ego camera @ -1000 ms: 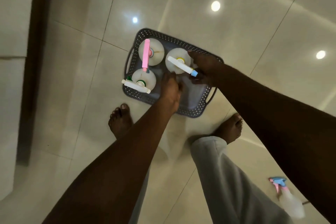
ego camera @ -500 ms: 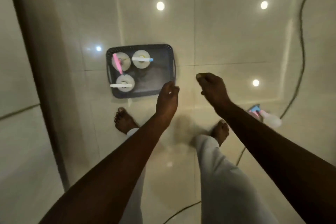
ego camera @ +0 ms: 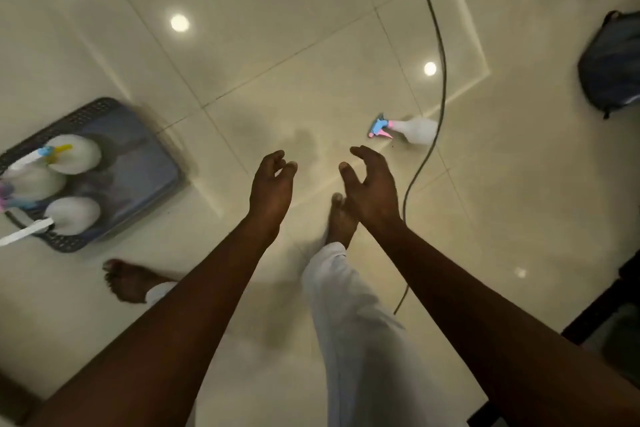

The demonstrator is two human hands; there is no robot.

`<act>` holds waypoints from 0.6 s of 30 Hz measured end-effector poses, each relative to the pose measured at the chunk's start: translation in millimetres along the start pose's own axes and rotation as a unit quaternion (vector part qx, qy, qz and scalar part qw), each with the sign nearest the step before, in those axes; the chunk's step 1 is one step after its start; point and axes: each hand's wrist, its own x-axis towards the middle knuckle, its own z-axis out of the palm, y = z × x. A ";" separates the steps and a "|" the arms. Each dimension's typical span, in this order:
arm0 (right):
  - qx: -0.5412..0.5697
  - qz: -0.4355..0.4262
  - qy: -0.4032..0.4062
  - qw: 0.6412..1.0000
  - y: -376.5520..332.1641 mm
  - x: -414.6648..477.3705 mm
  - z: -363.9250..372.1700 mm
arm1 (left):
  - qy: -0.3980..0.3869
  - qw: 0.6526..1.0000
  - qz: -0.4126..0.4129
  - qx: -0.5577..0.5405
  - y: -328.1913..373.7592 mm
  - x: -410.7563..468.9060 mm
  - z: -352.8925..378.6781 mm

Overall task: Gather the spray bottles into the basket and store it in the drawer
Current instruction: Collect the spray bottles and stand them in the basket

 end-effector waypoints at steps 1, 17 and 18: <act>0.003 0.008 0.014 1.000 19.4 10.9 -15.5 | -0.005 1.000 -0.005 0.008 -2.0 2.3 22.2; 0.034 0.119 0.043 0.991 260.1 294.3 -134.0 | -0.067 0.989 -0.130 -0.016 -68.8 143.6 351.6; 0.036 0.120 0.031 0.992 266.6 311.2 -130.4 | -0.073 0.988 -0.132 -0.017 -69.7 157.6 364.8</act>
